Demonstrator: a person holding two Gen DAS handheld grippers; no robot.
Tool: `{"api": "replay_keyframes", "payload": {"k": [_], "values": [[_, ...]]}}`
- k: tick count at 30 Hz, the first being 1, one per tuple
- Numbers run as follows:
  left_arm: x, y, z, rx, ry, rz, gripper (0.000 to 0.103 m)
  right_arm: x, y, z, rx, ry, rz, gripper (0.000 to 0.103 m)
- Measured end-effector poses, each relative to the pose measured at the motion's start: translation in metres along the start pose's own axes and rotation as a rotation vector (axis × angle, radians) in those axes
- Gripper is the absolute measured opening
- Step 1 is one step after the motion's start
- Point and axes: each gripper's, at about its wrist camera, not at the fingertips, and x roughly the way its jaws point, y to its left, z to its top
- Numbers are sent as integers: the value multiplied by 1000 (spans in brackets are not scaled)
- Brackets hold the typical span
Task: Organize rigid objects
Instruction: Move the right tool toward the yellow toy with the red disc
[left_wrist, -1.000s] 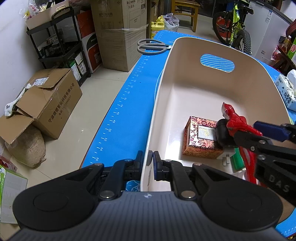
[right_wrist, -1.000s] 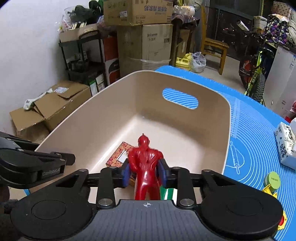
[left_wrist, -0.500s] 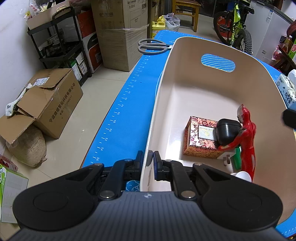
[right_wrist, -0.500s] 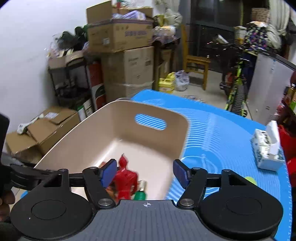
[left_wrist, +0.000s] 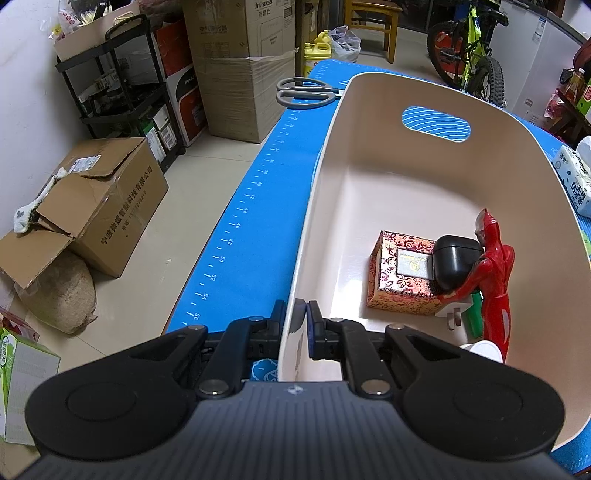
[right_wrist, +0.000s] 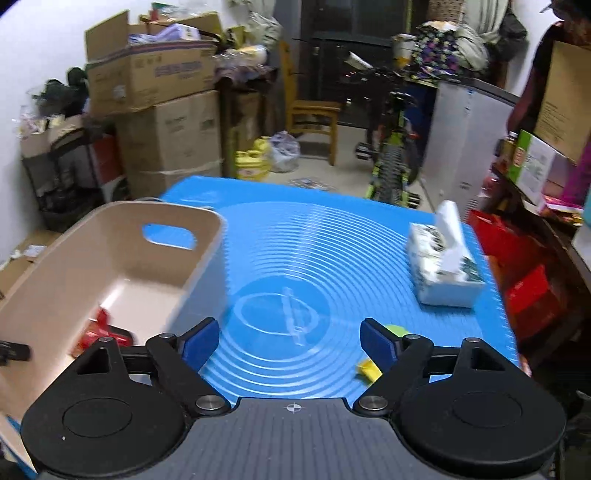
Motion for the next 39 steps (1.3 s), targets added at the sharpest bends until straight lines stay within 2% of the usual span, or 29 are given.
{"api": "replay_keyframes", "payload": {"k": [2, 16, 25, 33, 36, 37, 38, 39], "values": [[0, -1, 0, 0, 0, 3, 15, 5, -14, -5, 17, 10, -27, 92], [1, -3, 1, -6, 0, 12, 15, 48, -81, -43, 28, 169, -177, 93], [0, -4, 1, -5, -2, 20, 15, 68, -104, -58, 86, 211, -174, 93], [0, -4, 1, -5, -2, 20, 15, 81, -108, -69, 95, 242, -158, 85], [-1, -4, 1, -6, -5, 19, 15, 83, -108, -72, 94, 246, -154, 77], [0, -4, 1, -7, -5, 18, 16, 83, -108, -72, 102, 239, -146, 72], [0, -4, 1, -8, -5, 17, 16, 82, -108, -72, 111, 235, -129, 62], [0, -4, 1, -8, -5, 17, 16, 81, -108, -71, 120, 232, -115, 61]]}}
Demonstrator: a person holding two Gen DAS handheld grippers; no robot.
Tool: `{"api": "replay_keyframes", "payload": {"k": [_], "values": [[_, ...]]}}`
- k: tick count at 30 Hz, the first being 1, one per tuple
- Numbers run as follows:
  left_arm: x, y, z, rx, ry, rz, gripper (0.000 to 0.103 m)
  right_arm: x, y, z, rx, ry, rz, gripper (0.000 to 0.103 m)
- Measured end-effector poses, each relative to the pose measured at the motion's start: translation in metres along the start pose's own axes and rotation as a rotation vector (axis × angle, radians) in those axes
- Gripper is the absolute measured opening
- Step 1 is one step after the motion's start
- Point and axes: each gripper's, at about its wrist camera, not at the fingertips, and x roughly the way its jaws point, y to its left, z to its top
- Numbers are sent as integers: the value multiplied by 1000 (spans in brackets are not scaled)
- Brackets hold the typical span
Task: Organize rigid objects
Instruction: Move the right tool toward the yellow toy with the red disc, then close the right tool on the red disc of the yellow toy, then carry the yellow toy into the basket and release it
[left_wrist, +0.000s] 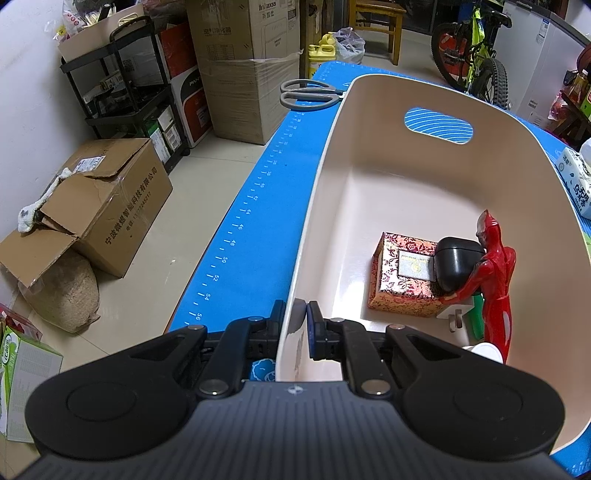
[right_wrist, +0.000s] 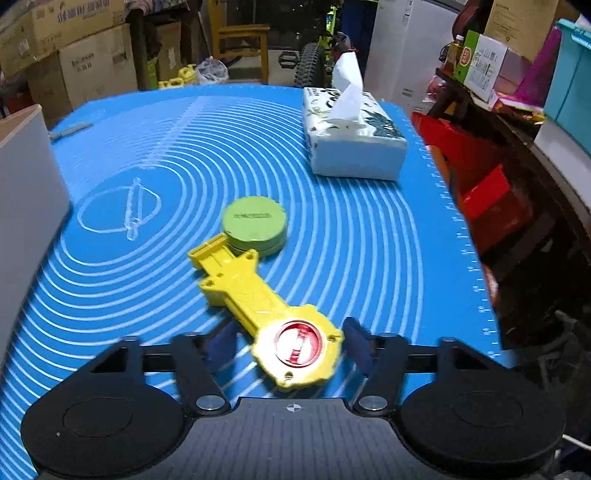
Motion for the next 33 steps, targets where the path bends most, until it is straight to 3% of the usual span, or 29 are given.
{"api": "replay_keyframes", "payload": {"k": [2, 8, 19, 28, 33], "values": [[0, 0, 0, 1, 0, 1, 16, -1, 2, 0, 0, 2, 8, 54], [0, 0, 0, 1, -2, 0, 16, -8, 13, 3, -24, -26, 5, 54], [0, 1, 0, 2, -7, -4, 15, -51, 38, 20, -49, -182, 41, 54], [0, 0, 0, 7, -8, -3, 15, -103, 81, 32, -68, -321, 73, 54], [0, 1, 0, 8, -8, -1, 15, -116, 109, 38, -104, -341, 123, 54]]}}
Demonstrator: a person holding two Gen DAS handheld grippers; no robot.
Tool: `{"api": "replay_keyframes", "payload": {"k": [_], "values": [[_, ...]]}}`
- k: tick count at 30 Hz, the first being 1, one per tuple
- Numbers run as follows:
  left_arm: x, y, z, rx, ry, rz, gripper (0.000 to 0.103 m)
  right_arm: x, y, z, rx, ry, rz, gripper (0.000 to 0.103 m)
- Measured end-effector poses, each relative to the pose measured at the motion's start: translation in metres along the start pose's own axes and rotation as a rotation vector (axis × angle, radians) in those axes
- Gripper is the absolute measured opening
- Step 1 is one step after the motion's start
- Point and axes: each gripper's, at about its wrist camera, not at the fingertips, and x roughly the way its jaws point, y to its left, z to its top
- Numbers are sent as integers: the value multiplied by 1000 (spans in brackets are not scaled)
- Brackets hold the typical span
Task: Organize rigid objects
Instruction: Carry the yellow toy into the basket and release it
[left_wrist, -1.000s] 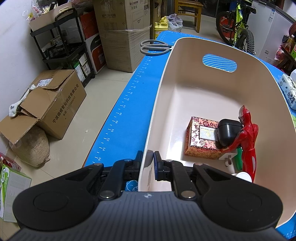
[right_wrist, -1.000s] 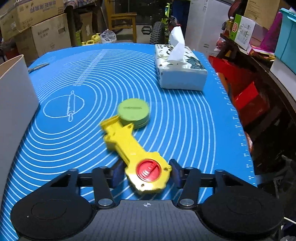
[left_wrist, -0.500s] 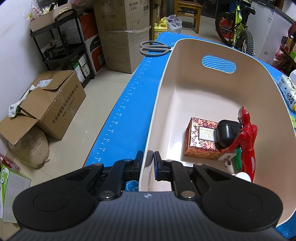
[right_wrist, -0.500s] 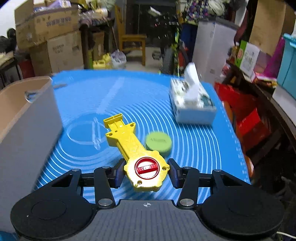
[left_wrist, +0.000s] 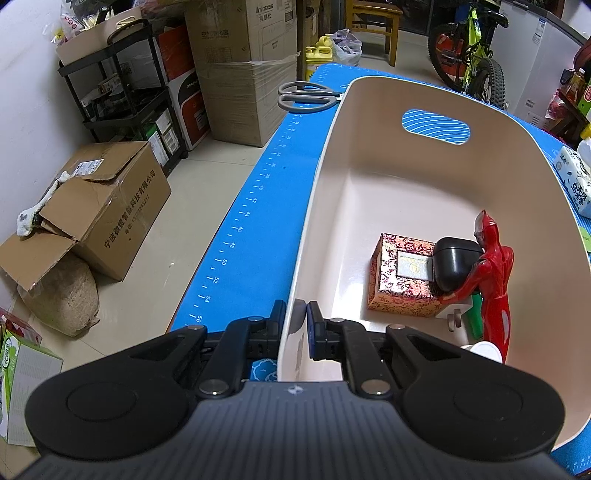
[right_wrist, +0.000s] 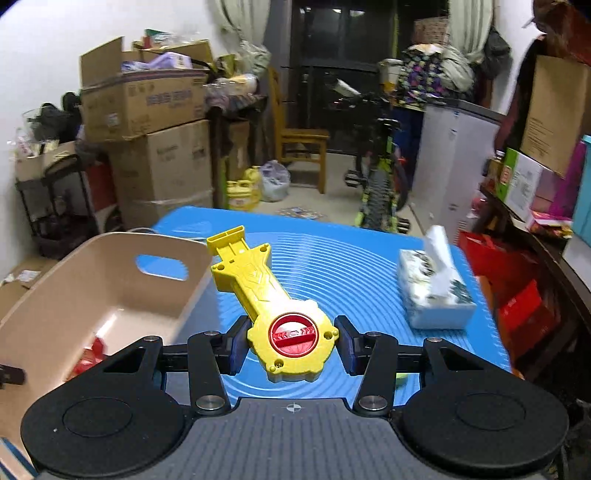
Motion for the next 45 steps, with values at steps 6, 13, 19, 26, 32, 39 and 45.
{"api": "replay_keyframes", "payload": {"k": [6, 13, 19, 26, 32, 39, 45], "values": [[0, -1, 0, 5, -1, 2, 15, -1, 34, 8, -42, -8, 50, 54], [0, -2, -1, 8, -1, 5, 15, 2, 78, 9, -108, 2, 100, 54], [1, -3, -1, 9, 0, 6, 15, 9, 112, 5, -185, 55, 145, 54], [0, -3, -1, 11, -1, 7, 15, 20, 135, -5, -267, 125, 146, 54], [0, -3, -1, 10, 0, 7, 15, 29, 148, -7, -323, 167, 159, 54], [0, -2, -1, 5, 2, 1, 14, 32, 151, -12, -331, 196, 181, 55], [-1, -1, -1, 2, 2, -1, 14, 21, 135, -6, -291, 142, 196, 64]]}}
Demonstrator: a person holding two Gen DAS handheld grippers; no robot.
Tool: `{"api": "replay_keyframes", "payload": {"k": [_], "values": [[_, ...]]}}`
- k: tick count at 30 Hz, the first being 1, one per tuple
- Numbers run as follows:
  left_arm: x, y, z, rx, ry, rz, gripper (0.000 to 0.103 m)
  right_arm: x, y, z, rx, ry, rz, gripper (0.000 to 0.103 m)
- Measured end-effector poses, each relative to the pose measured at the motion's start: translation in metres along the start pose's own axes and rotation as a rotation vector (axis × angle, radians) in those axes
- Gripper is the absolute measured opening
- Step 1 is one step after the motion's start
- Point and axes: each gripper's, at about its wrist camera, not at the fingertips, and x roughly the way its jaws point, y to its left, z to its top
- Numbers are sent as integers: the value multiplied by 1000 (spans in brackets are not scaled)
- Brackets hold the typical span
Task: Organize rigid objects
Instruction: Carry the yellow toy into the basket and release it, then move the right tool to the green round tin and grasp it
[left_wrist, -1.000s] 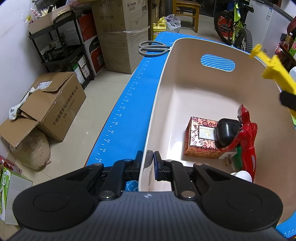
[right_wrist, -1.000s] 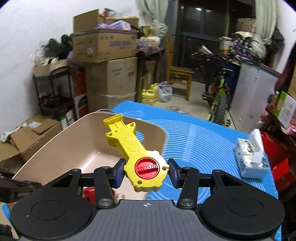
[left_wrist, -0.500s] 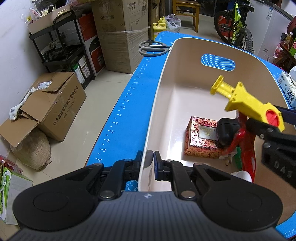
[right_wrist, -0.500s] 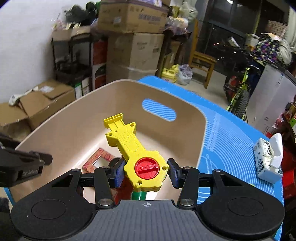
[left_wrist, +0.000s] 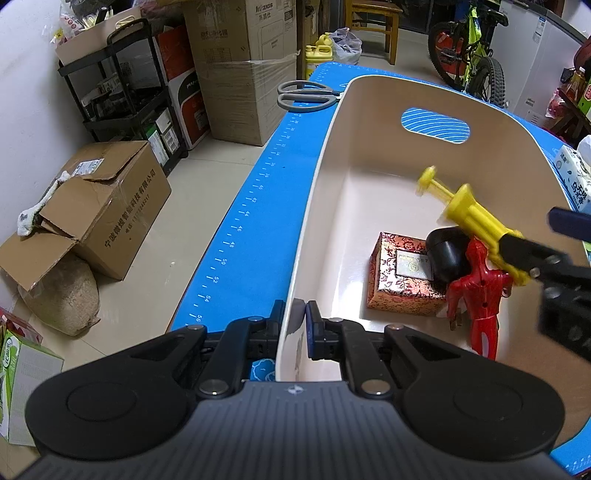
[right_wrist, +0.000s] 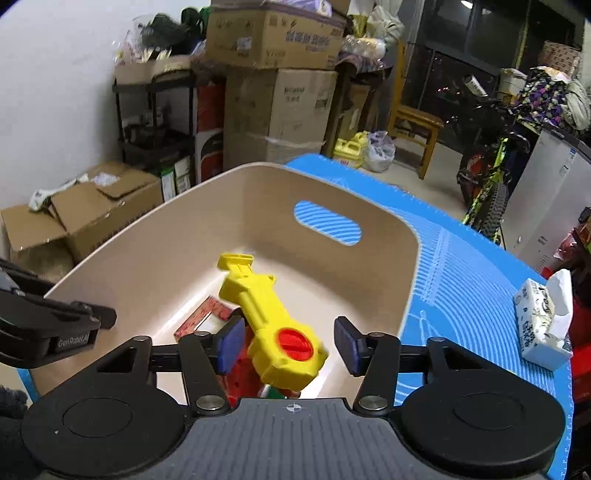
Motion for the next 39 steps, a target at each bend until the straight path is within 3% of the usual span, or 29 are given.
{"api": "replay_keyframes", "payload": {"k": [6, 12, 24, 29, 39], "values": [[-1, 1, 1, -8, 2, -2, 14, -18, -26, 0, 44, -64, -21, 70], [-1, 0, 1, -7, 2, 3, 14, -30, -76, -8, 148, -106, -105, 72], [-1, -3, 1, 1, -1, 25, 15, -9, -205, -71, 459, 24, -295, 73], [-1, -3, 1, -5, -1, 27, 15, 9, -225, -96, 495, 75, -321, 73], [-1, -3, 1, 4, -2, 32, 16, 49, -234, -100, 474, 100, -311, 76]]}}
